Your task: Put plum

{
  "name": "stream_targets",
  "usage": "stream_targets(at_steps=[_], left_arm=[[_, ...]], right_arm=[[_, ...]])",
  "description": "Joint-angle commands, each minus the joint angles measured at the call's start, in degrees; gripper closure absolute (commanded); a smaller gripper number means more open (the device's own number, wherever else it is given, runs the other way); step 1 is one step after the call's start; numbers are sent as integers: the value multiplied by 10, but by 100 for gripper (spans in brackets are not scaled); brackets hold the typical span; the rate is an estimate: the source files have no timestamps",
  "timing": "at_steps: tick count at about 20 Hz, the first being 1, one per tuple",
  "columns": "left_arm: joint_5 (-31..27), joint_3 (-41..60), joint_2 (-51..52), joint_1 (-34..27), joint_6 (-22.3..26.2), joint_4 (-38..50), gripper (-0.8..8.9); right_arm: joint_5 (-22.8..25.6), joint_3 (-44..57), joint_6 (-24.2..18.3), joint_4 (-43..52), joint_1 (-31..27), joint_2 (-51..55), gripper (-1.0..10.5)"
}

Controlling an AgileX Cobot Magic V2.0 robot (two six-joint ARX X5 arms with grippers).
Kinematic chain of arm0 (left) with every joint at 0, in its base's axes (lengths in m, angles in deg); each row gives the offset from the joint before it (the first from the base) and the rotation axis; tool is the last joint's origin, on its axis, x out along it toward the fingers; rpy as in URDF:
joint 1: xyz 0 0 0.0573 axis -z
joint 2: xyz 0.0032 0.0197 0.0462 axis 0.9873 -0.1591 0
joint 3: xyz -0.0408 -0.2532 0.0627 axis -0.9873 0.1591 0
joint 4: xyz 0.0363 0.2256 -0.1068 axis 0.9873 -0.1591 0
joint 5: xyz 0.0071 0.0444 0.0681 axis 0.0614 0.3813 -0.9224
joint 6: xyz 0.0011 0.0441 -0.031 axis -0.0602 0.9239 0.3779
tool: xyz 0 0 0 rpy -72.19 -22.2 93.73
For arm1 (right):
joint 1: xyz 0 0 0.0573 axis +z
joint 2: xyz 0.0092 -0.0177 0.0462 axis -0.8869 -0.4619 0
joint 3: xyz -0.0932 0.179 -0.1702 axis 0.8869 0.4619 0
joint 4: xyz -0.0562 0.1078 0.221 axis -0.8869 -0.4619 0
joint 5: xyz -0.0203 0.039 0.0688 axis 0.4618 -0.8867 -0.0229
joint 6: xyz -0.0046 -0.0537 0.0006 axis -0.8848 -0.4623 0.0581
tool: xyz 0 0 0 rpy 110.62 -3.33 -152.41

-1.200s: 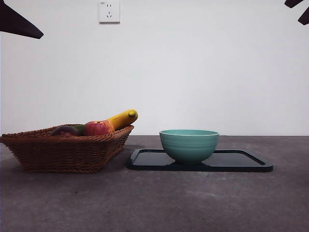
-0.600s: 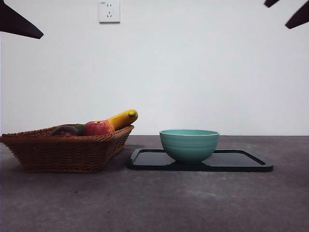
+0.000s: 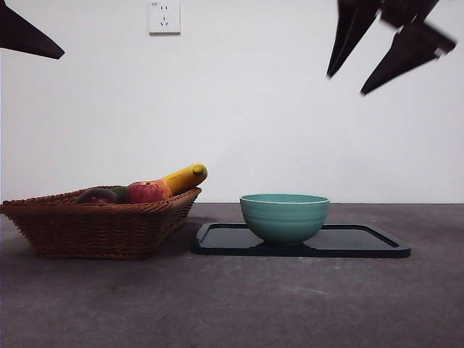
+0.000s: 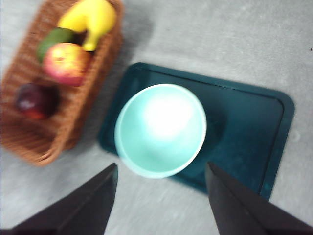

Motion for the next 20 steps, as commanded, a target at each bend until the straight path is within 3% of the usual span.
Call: stream_targets(at_steps=[1, 8, 16, 20], left_arm=[[5, -5, -3, 3, 10, 2, 349], [5, -5, -3, 3, 10, 2, 349], [5, -5, -3, 3, 10, 2, 349], [5, -5, -3, 3, 10, -2, 349]], right_arm=[[5, -30, -14, 4, 1, -58, 663], [4, -40, -14, 43, 2, -184, 663], [23, -40, -14, 72, 13, -253, 670], [37, -40, -14, 86, 17, -260, 815]])
